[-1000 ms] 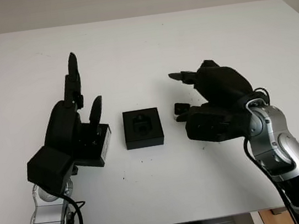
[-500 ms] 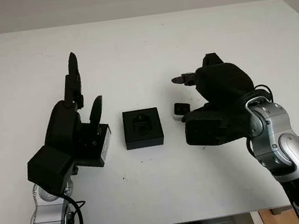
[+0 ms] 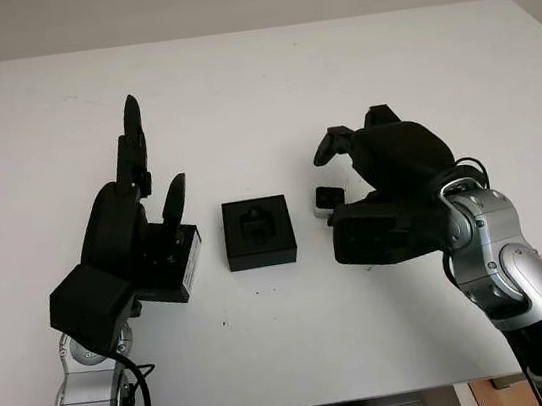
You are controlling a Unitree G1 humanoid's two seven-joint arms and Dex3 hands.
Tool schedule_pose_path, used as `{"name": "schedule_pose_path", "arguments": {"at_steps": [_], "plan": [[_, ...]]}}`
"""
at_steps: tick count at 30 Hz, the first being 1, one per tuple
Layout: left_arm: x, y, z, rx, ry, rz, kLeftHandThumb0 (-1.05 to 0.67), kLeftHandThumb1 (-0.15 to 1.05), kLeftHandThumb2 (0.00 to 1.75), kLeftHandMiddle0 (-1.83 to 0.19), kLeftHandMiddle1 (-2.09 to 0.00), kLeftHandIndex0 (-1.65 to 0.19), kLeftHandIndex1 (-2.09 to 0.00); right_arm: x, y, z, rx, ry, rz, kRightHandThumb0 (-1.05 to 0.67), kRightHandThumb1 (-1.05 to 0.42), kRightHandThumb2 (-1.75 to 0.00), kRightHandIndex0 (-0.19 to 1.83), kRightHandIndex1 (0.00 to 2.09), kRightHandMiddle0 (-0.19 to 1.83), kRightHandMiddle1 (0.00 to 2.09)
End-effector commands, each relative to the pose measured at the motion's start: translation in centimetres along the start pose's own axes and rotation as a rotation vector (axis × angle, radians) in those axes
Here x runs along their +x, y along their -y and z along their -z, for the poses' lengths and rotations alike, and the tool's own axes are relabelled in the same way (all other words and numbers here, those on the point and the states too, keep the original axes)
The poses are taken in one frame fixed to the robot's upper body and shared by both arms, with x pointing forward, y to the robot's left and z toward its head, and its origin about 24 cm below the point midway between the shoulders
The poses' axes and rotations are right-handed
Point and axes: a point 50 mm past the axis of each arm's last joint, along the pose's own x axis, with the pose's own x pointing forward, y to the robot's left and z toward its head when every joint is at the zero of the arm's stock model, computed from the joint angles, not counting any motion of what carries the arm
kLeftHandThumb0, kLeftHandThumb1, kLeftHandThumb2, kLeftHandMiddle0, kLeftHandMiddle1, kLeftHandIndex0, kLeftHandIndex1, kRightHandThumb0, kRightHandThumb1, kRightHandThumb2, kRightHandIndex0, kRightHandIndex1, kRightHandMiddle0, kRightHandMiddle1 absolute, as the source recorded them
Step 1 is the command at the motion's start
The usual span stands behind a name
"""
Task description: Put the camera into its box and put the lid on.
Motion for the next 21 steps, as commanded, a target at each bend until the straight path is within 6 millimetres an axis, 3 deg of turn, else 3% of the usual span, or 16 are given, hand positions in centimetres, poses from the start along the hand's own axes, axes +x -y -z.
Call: {"name": "schedule_pose_path", "arguments": {"at_steps": [1, 10, 21], "plan": [[0.25, -0.08, -0.55, 0.001, 0.029, -0.006, -0.77, 1.05, 0.62, 0.19, 0.0, 0.19, 0.0, 0.21, -0.19, -0.17, -0.007, 0.006, -0.001, -0.67, -0.88, -0.06, -0.19, 2.04, -0.06, 1.53], [0.19, -0.02, -0.55, -0.001, 0.026, -0.003, -0.77, 1.05, 0.61, 0.19, 0.0, 0.19, 0.0, 0.82, -1.02, 0.17, -0.033, -0.013, -0.006, -0.67, -0.88, -0.05, -0.19, 2.09, -0.18, 2.05], [0.11, -0.1, -0.46, -0.004, 0.026, -0.001, -0.77, 1.05, 0.61, 0.19, 0.0, 0.19, 0.0, 1.04, -1.1, 0.4, -0.041, -0.022, -0.009, -0.59, -0.92, -0.06, -0.19, 2.09, -0.19, 2.07]]}}
